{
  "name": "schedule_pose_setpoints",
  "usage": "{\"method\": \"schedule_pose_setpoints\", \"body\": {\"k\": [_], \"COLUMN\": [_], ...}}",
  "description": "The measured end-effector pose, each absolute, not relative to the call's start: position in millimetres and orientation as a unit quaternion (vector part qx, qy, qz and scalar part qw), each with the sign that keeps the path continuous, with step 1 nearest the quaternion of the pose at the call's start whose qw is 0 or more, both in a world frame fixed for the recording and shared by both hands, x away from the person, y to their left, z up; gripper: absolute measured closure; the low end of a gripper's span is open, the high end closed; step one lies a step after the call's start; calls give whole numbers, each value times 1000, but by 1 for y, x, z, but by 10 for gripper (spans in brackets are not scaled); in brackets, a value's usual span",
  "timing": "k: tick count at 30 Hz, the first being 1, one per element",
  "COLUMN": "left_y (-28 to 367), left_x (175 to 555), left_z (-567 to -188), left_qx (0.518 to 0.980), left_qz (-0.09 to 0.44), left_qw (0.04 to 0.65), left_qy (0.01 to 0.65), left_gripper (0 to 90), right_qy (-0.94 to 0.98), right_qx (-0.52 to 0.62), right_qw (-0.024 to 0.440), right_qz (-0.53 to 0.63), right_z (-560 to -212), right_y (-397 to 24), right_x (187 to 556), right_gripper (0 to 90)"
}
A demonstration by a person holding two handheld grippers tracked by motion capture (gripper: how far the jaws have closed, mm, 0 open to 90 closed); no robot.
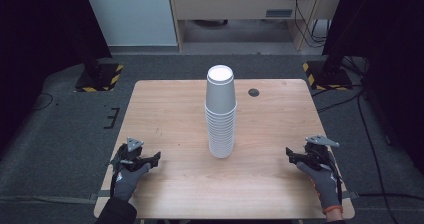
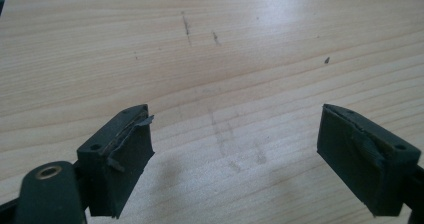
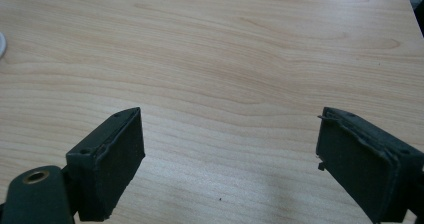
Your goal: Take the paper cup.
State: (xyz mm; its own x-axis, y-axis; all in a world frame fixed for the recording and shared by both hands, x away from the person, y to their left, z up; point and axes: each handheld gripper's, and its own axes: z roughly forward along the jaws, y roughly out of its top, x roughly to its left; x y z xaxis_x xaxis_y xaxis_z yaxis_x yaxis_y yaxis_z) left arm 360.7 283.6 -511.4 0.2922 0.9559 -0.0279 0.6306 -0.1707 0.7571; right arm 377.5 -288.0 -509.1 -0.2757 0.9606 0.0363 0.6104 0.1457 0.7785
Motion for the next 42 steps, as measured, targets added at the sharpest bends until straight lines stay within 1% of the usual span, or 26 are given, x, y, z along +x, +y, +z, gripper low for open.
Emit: {"method": "schedule_pose_setpoints", "body": {"k": [6, 8, 12, 23, 29, 32, 42], "left_y": [280, 279, 275, 264, 262, 256, 234], "left_x": [359, 359, 357, 348, 344, 338, 332], "left_z": [-505, -503, -497, -474, -459, -444, -418], "left_qx": [719, 722, 715, 700, 692, 688, 692], "left_qz": [241, 242, 239, 251, 258, 262, 268], "left_qw": [364, 363, 384, 434, 458, 480, 511], "left_qy": [540, 536, 533, 509, 496, 477, 433], "left_gripper": [137, 136, 136, 135, 134, 134, 129], "right_qy": [710, 709, 706, 696, 687, 681, 668], "right_qx": [543, 544, 539, 518, 504, 498, 464], "right_qw": [250, 250, 249, 251, 258, 264, 275], "right_qz": [372, 374, 386, 428, 456, 467, 513], "right_z": [-504, -504, -500, -478, -461, -452, -413], "right_y": [-286, -286, -287, -278, -274, -271, -258], "right_x": [376, 376, 376, 370, 367, 366, 360], "right_gripper": [121, 121, 121, 123, 124, 125, 130]}}
